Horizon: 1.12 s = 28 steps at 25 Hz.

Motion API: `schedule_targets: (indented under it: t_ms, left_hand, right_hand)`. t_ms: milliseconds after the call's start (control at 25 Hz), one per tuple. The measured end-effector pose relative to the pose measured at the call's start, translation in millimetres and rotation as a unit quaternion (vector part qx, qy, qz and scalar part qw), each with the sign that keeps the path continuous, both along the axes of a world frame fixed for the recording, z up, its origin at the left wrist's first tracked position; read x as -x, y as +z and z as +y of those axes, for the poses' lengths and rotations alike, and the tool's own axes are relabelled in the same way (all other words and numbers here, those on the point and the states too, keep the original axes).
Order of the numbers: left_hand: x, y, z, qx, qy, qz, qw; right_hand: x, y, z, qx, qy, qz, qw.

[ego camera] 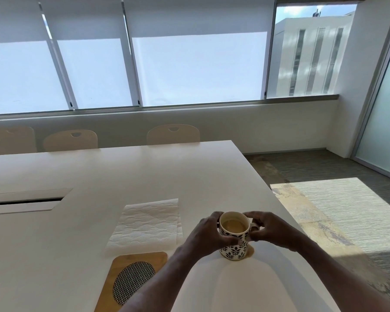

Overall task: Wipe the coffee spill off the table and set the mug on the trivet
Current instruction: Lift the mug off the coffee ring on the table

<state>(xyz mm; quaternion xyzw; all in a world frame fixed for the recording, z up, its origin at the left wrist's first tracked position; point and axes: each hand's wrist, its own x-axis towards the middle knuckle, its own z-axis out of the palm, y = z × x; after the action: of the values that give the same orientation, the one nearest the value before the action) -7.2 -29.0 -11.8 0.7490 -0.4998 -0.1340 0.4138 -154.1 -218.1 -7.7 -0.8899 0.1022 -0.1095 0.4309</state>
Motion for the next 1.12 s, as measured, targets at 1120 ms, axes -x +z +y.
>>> schedule_targets:
  t_ms: [1120]
  left_hand:
    - [-3.0,19.4,-7.9,0.016,0.021,-0.055,0.998]
  right_hand:
    - [-4.2,14.3,-10.0,-0.040,0.027,-0.034,0.998]
